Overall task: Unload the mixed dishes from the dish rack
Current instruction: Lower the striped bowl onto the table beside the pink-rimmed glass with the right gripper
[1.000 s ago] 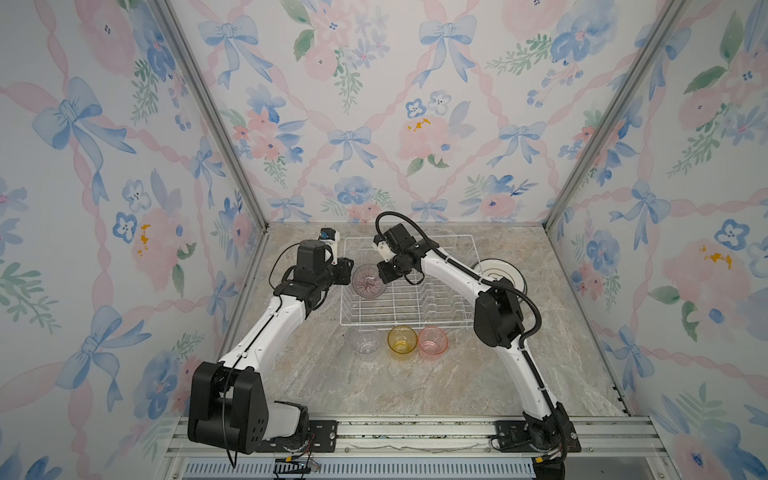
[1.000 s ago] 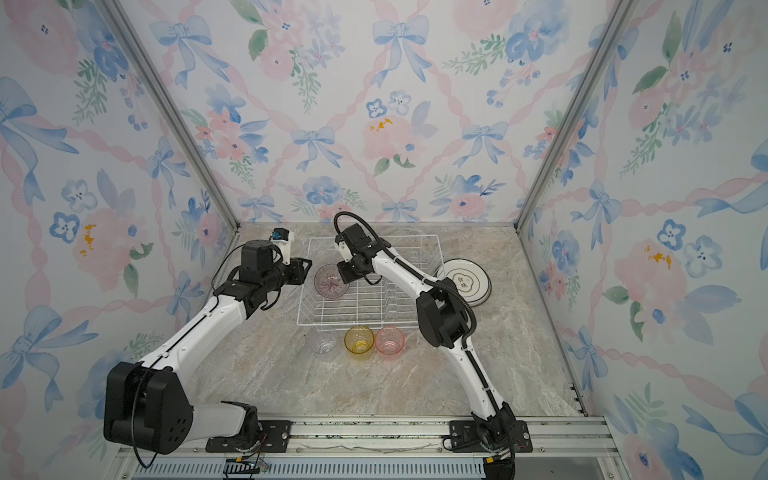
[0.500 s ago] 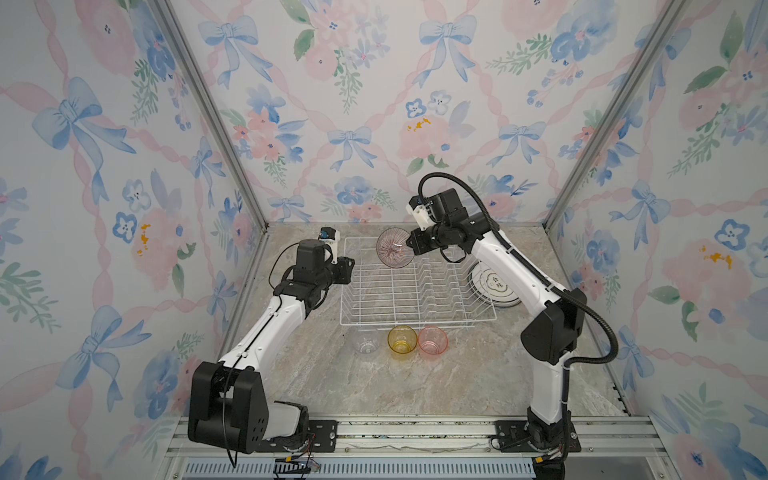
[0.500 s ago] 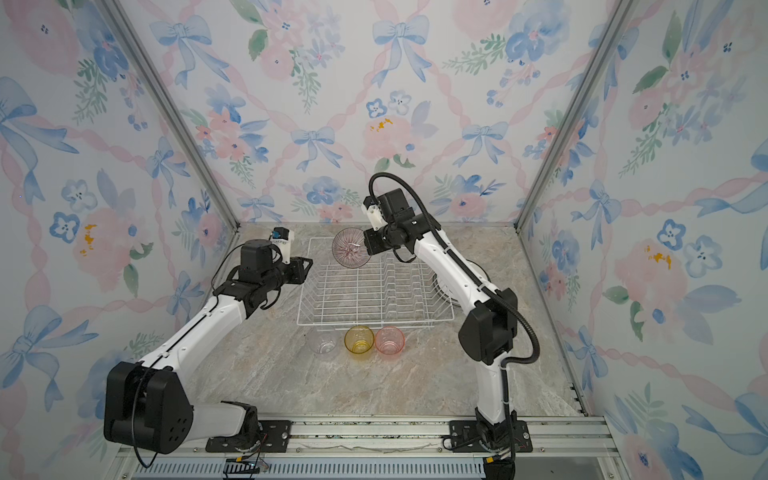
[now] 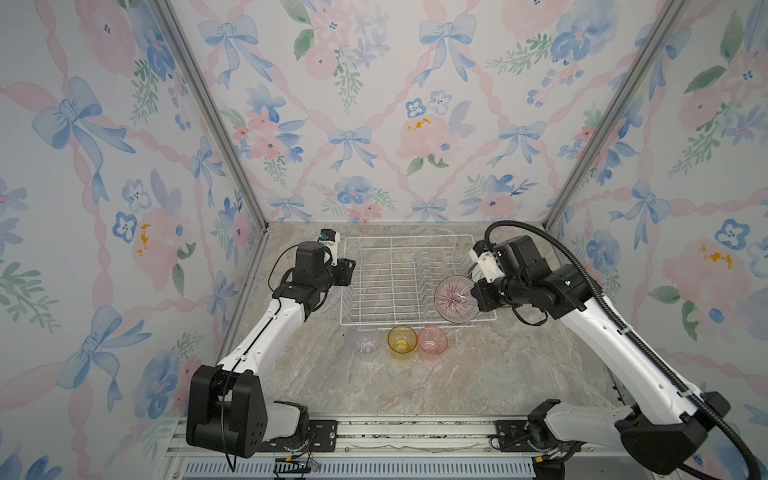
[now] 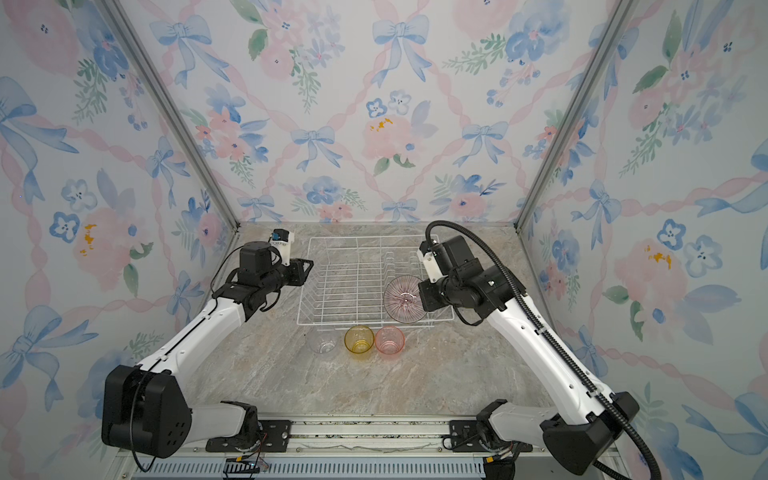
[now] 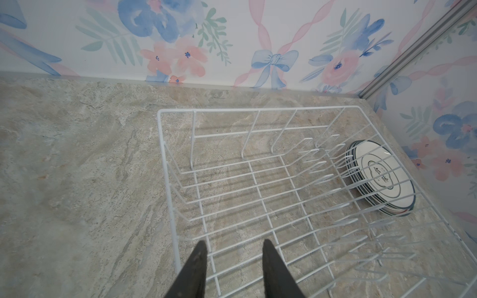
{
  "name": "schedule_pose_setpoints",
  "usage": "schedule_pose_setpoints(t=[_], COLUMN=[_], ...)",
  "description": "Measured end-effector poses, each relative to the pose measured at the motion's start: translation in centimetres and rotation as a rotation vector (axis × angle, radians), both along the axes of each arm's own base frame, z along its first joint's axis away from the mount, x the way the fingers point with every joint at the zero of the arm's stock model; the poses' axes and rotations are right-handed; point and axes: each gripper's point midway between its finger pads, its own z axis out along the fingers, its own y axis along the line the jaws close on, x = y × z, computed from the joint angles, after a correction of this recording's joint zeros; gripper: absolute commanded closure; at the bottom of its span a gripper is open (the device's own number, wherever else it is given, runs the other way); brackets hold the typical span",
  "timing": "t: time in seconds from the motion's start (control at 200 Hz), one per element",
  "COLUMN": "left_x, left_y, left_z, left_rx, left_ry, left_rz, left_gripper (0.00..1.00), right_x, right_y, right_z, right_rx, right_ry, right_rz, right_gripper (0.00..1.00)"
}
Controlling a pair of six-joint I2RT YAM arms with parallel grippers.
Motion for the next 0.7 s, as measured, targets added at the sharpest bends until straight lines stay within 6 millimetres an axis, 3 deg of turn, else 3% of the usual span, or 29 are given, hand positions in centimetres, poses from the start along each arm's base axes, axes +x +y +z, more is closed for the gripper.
schedule_pose_setpoints(t=[0.13, 0.29, 0.54, 0.705], left_x=[0.0, 0.0, 0.0, 0.0], left_y=[0.0, 0.0, 0.0, 0.0], left_z=[0.4, 0.4, 0.4, 0.4], left_rx=[-0.003, -0.004, -0.004, -0.003], left_ry=[-0.011, -0.012, -0.012, -0.012], left_rz=[0.0, 0.0, 0.0, 0.001], left_gripper=[0.63, 0.63, 0.63, 0.63], right_x=[-3.5, -6.2, -7.6, -7.4], right_y=[-2.7, -4.3, -5.8, -5.7], right_z=[-2.9, -6.1, -9.6, -13.3], right_rx=[-0.026, -0.064, -0.122, -0.142], right_ry=[0.074, 0.169, 0.261, 0.343], right_rz=[-0.078, -0.147, -0.231, -0.261], right_gripper=[1.0, 1.0, 1.0, 1.0])
